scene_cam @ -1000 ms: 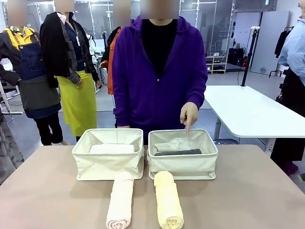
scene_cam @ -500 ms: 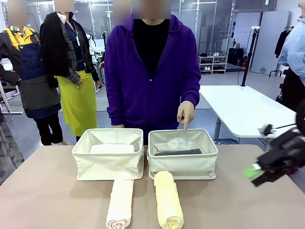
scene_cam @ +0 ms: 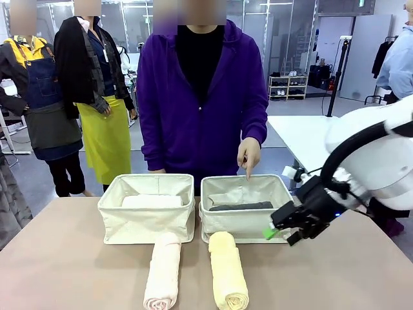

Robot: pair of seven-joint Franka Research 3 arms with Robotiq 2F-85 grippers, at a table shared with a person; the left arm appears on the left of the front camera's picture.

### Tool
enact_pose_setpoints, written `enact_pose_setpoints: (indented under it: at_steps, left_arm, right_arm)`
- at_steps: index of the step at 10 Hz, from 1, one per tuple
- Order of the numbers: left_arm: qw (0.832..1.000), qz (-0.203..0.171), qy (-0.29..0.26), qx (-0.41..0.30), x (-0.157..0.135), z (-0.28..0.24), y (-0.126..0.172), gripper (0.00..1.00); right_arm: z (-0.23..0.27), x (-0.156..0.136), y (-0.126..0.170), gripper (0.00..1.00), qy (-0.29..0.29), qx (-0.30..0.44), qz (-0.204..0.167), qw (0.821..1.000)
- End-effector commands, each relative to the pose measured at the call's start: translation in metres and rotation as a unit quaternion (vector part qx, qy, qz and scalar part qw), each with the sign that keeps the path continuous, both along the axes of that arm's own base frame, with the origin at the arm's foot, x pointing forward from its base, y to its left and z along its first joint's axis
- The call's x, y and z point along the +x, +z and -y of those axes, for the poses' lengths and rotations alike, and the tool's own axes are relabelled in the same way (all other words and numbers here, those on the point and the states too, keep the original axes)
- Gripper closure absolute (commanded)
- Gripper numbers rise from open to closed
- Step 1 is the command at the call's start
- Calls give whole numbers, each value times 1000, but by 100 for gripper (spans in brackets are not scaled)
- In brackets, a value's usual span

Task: Divide the towels into two baskets.
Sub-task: Pick up one hotel-folded towel from the bottom of the table and place it in the Fabric basket indicated by the person.

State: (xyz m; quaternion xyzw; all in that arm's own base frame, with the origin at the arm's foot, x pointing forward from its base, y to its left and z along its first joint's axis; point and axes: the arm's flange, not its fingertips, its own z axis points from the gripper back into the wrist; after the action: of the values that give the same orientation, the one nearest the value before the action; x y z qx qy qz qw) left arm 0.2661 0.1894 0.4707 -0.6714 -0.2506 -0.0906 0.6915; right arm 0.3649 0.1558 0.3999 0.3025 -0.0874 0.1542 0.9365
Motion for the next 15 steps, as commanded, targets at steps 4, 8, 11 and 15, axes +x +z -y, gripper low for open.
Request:
enact_pose_setpoints:
  at_steps: [4, 8, 11, 15]
  left_arm:
    - [1000, 3, -1, -10, -2, -2, 4, 0]
    - [1000, 3, -1, -10, -2, -2, 4, 0]
    - [1000, 3, -1, -10, -2, -2, 4, 0]
    - [1000, 3, -1, -10, -2, -2, 4, 0]
  right_arm:
    - [-93, -18, -50, 0, -46, -57, -8, 997]
    - [-119, -11, -66, 0, -61, -56, -1, 997]
    - [-133, -8, -83, 0, -52, -59, -18, 997]
    - [-136, -8, -88, 30, -45, -66, -5, 997]
